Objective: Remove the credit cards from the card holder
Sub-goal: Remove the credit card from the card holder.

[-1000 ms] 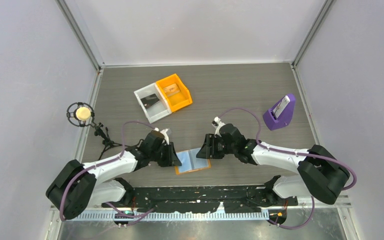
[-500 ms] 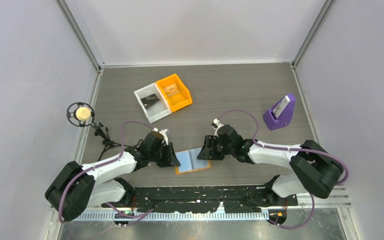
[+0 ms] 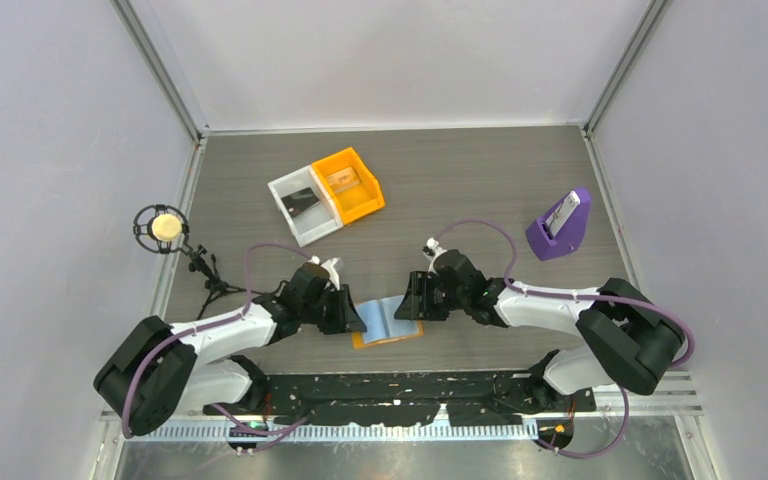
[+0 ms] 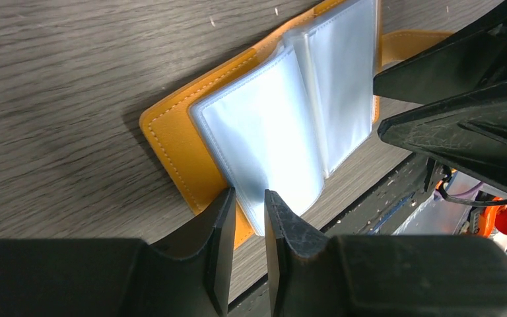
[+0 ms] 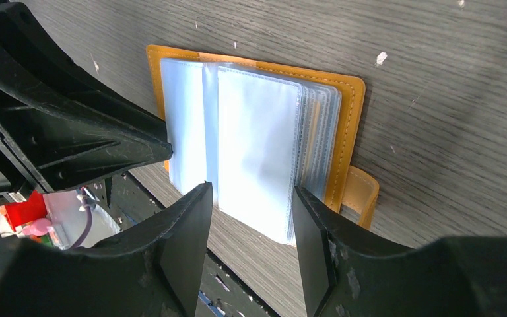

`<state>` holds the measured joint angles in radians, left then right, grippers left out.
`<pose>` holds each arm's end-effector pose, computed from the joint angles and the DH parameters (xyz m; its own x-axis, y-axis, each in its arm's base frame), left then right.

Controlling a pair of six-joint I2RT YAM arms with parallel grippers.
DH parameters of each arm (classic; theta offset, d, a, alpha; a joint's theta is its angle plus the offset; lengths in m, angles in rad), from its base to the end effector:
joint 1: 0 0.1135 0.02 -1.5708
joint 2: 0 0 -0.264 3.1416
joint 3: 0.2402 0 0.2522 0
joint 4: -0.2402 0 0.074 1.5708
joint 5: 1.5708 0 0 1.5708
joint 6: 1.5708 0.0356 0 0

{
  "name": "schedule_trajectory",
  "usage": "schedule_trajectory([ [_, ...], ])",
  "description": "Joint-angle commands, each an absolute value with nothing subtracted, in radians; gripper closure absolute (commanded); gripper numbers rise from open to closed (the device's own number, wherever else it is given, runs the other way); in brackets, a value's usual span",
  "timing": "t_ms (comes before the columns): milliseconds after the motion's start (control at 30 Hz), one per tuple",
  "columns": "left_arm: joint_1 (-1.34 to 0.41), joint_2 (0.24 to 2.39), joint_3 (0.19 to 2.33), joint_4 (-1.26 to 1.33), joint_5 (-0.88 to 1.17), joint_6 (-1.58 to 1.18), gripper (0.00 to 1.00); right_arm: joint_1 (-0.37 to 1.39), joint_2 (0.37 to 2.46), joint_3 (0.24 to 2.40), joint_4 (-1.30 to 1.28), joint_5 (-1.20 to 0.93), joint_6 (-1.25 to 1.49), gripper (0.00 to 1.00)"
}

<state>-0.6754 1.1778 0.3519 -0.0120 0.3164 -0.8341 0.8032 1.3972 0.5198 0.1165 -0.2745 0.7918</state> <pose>0.1501 -0.1344 0.1378 -0.9502 -0.1408 -0.2782 0.0787 0.7551 -0.6509 0.1705 0.1906 0.1488 -0.9263 0.0265 -0.3758 -0.2416 0.7235 0.6467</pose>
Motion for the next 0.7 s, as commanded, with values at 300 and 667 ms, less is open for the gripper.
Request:
schedule_trajectory([
  [300, -0.701, 1.199, 0.334, 0.052, 0.330, -0.848, 0.75, 0.787, 1.363, 0.510, 0.249, -0.334, 0.837, 0.47],
  [667, -0.702, 1.097, 0.348, -0.073, 0.293, -0.850, 0.75, 0.790, 1.380, 0.501, 0.326, -0.379, 0.887, 0.49],
])
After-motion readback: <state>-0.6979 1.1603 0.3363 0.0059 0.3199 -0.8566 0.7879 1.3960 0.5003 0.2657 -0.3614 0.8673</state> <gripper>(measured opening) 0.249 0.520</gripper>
